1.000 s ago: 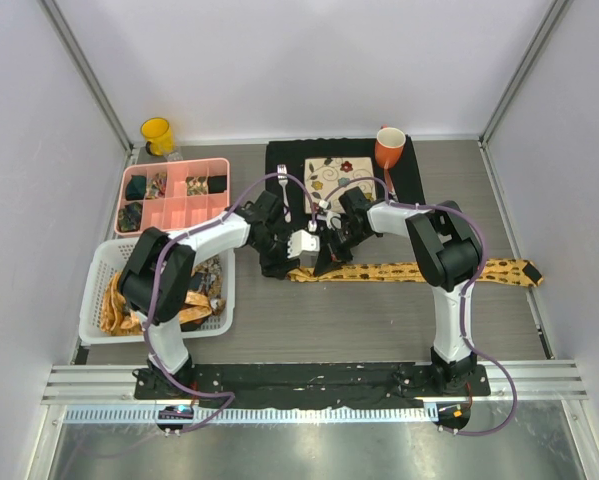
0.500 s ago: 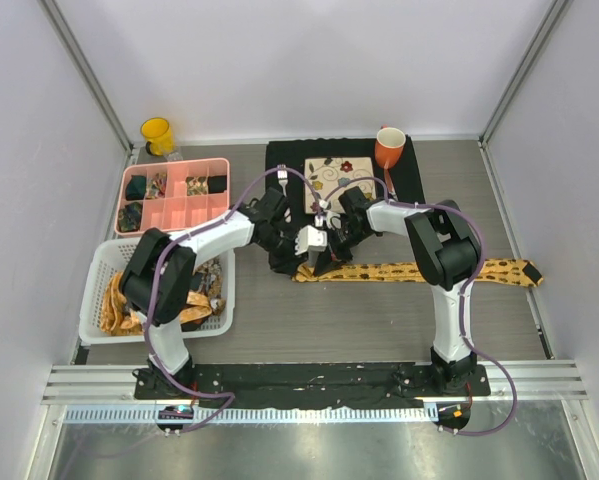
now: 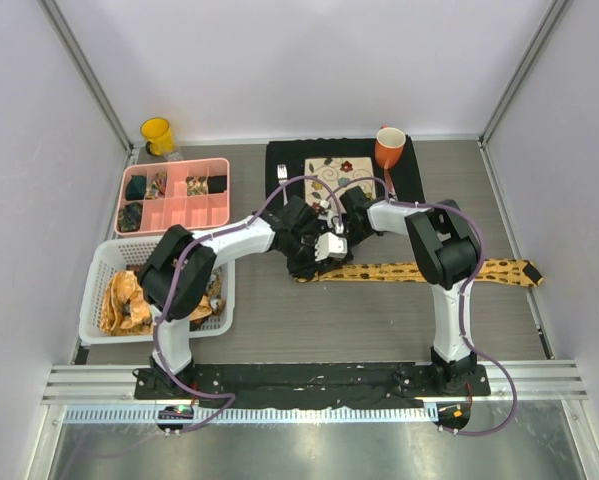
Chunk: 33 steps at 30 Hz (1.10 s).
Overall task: Roll the ties
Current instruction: Roll the tie at the center of the board.
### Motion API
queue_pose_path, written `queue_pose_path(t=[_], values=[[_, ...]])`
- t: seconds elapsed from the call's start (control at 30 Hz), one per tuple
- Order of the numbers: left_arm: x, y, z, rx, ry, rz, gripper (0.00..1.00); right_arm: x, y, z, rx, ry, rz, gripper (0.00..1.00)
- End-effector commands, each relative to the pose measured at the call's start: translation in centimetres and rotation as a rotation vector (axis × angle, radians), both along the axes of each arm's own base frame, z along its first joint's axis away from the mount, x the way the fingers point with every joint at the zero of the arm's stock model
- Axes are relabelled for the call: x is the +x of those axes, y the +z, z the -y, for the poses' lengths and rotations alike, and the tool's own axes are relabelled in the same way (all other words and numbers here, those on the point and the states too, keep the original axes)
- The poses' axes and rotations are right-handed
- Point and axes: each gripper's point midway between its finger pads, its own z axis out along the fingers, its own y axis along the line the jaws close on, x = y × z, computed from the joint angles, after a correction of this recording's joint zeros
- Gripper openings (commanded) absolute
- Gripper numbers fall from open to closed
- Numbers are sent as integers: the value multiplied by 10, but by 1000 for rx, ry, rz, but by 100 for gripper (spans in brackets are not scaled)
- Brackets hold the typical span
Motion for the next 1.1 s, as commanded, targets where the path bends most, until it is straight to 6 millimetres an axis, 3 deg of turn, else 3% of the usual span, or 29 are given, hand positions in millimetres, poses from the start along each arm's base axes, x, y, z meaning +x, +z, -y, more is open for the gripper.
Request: queue_pose_path(t=[0.0, 0.2, 0.37, 0.5, 0.57, 0.67, 0.8, 1.07], values=[[14, -5, 1, 28, 19, 40, 36, 13, -5, 5, -5, -20, 22, 1], [6, -18, -11, 88, -1, 6, 34, 19, 15, 9, 69, -50, 9, 1], [4, -21, -12, 99, -14, -4, 32, 22, 41, 14, 152, -78, -10, 10], [4, -22, -12, 107, -18, -10, 32, 19, 50, 14, 179, -77, -18, 18], [4, -21, -13, 110, -21, -9, 32, 15, 48, 14, 178, -72, -29, 18], [6, -16, -11, 100, -22, -5, 32, 11, 39, 17, 157, -72, -35, 7], [6, -7, -5, 72, -21, -7, 33, 7, 26, 15, 125, -66, -45, 6], [3, -8, -4, 71, -45, -19, 34, 9, 17, 4, 102, -65, -30, 6]])
